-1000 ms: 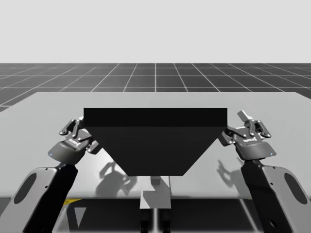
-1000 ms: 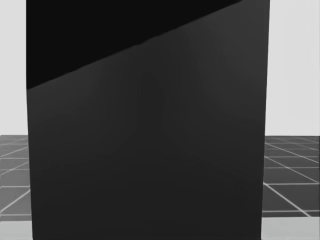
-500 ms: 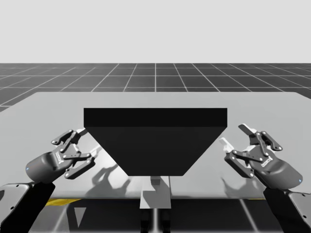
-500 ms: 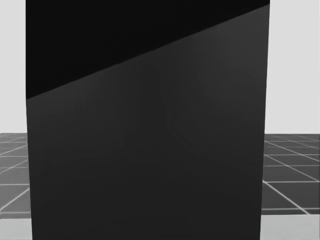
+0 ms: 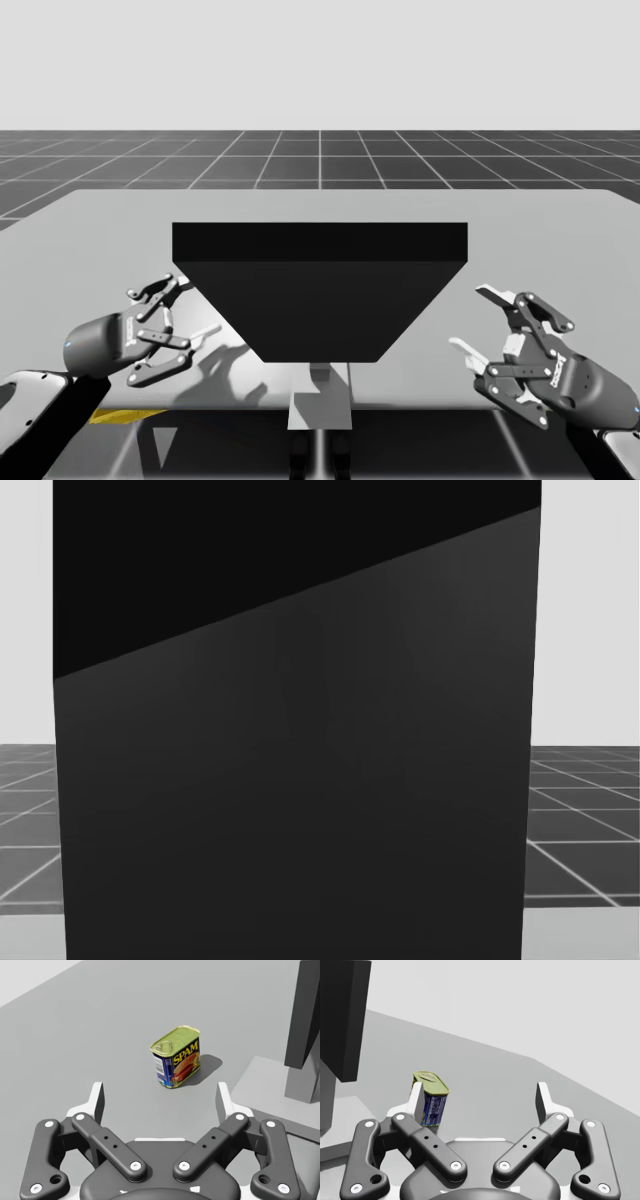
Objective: Reach around the screen and pick up the object behind it.
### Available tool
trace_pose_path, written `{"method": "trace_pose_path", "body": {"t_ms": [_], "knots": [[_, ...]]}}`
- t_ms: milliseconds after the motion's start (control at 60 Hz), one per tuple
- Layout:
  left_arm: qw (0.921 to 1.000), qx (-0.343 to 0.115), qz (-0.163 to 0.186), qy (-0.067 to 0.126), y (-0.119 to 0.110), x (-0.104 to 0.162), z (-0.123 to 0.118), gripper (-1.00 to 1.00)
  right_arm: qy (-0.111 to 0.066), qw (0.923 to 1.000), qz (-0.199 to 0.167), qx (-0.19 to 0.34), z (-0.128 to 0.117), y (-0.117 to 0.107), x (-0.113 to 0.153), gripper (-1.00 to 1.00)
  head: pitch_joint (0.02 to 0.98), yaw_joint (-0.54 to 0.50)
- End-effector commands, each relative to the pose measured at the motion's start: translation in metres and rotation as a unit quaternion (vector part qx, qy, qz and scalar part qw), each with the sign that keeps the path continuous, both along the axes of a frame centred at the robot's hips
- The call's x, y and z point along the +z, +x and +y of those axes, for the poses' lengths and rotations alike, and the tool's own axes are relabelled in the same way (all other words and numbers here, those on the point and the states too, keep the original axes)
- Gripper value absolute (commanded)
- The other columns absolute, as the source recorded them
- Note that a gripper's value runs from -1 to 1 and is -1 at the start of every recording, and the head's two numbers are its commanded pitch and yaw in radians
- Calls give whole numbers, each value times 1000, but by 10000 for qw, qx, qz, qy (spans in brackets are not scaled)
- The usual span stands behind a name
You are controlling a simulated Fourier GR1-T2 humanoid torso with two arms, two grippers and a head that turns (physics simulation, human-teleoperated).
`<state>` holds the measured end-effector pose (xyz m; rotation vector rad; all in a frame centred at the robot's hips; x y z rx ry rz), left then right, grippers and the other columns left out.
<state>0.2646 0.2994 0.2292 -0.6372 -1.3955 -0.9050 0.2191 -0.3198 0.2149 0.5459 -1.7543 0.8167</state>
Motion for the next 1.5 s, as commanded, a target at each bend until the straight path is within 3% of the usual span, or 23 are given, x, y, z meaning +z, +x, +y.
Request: {"method": "trace_pose_path", "body": {"t_ms": [17,350,567,900,1033,1500], "knots": [[9996,-236,83,111,8,-5,-7,-1000,-127,9997,-35,219,4,-3,-8,-1000,92,-32],[9987,-306,243,318,52,-7,-21,-1000,-194,9991,-18,366,8,-2,-17,-1000,96,-27],[9979,-367,278,461,66,-12,-33,-1000,-205,9990,25,386,11,3,-25,-1000,100,-28],[9945,-730,493,567,99,-24,-76,-1000,-213,9988,72,441,15,4,-31,-1000,113,-37],[9929,-852,605,561,108,-29,-89,-1000,-214,9987,85,448,16,5,-33,-1000,118,-44],[9848,-1219,907,839,129,-52,-126,-1000,-258,9985,93,467,19,7,-40,-1000,146,-54]]}}
